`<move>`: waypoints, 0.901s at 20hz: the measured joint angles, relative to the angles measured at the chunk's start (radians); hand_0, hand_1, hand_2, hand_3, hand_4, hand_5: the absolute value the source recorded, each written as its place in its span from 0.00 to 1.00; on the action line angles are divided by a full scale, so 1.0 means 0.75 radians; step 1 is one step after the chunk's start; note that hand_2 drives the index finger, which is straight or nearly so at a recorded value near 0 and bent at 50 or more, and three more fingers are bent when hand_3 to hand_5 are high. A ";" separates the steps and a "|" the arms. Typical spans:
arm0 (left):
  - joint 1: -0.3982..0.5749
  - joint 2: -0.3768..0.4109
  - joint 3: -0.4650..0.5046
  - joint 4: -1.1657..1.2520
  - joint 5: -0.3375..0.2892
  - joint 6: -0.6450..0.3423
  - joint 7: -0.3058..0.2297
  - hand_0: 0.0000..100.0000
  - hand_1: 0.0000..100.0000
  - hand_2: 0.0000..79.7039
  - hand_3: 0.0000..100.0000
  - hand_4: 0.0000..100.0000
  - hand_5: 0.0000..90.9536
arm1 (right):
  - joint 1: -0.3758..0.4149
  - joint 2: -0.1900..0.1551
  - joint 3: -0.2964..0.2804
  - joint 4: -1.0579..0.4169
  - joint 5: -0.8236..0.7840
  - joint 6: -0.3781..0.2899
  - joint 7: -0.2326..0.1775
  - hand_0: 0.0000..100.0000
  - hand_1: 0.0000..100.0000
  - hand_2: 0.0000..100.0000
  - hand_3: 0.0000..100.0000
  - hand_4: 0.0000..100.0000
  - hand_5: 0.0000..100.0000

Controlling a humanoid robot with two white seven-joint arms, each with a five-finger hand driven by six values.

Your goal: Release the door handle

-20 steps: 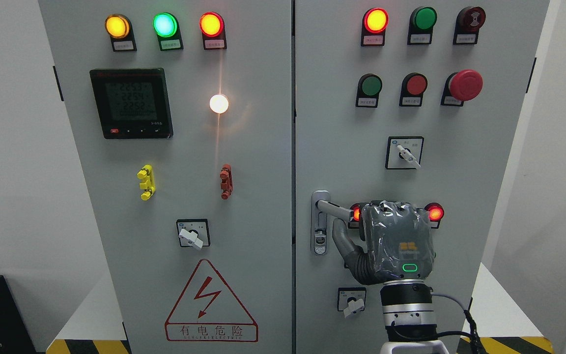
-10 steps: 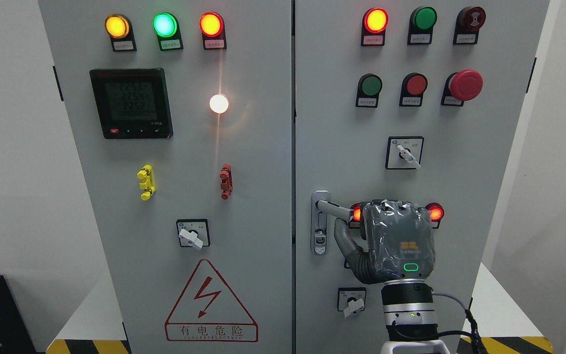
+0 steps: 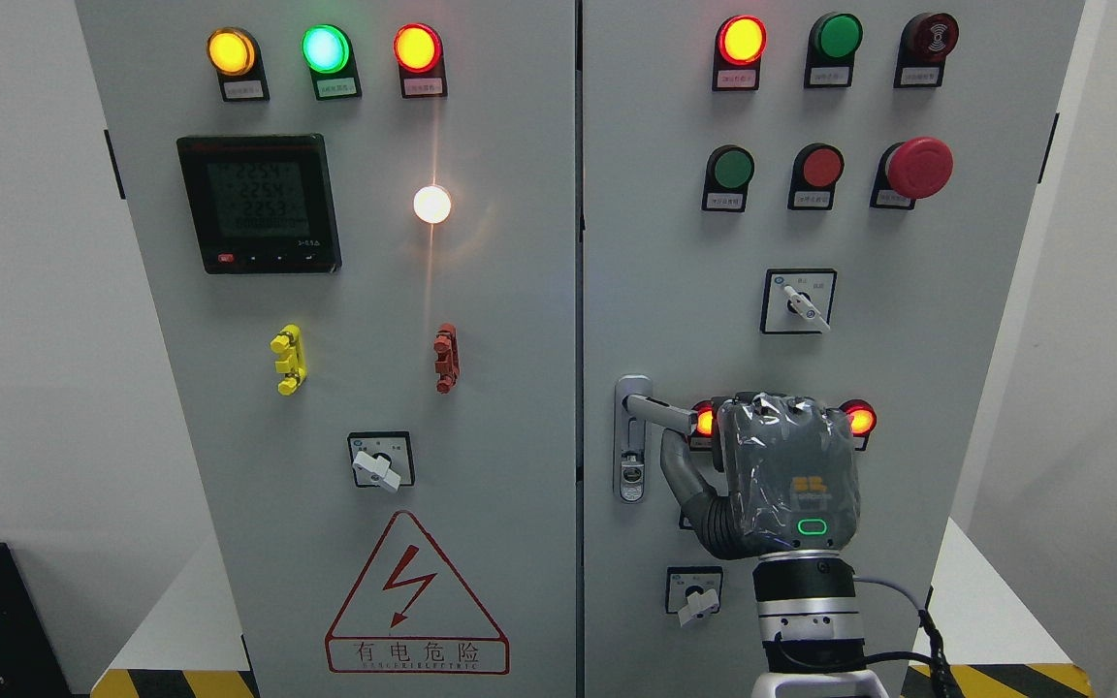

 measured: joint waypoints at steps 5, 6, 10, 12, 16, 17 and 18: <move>0.000 0.000 0.000 0.000 0.000 0.000 0.000 0.12 0.56 0.00 0.00 0.00 0.00 | 0.007 0.000 0.000 -0.001 -0.004 0.000 -0.002 0.57 0.47 0.89 1.00 1.00 1.00; 0.000 0.000 0.000 0.000 0.000 0.000 0.000 0.12 0.56 0.00 0.00 0.00 0.00 | 0.009 0.000 0.001 -0.001 -0.005 0.000 -0.002 0.57 0.47 0.89 1.00 1.00 1.00; 0.000 0.000 0.000 0.000 0.000 0.000 0.000 0.12 0.56 0.00 0.00 0.00 0.00 | 0.029 0.000 0.002 -0.007 -0.008 -0.005 -0.003 0.56 0.47 0.85 1.00 0.99 1.00; 0.000 0.000 0.000 0.000 0.000 0.000 0.000 0.12 0.56 0.00 0.00 0.00 0.00 | 0.048 0.000 0.002 -0.015 -0.009 -0.008 -0.005 0.55 0.47 0.82 1.00 0.99 1.00; 0.000 0.000 0.000 0.000 0.000 0.000 0.000 0.12 0.56 0.00 0.00 0.00 0.00 | 0.091 -0.002 0.002 -0.039 -0.011 -0.012 -0.006 0.54 0.46 0.74 1.00 0.94 0.97; 0.000 0.000 0.000 0.000 0.000 0.000 0.000 0.12 0.56 0.00 0.00 0.00 0.00 | 0.102 -0.002 0.001 -0.048 -0.012 -0.015 -0.006 0.53 0.46 0.69 0.92 0.89 0.92; 0.000 0.000 0.000 0.000 0.000 0.000 0.000 0.12 0.56 0.00 0.00 0.00 0.00 | 0.118 -0.003 0.001 -0.058 -0.012 -0.020 -0.006 0.53 0.46 0.67 0.89 0.87 0.89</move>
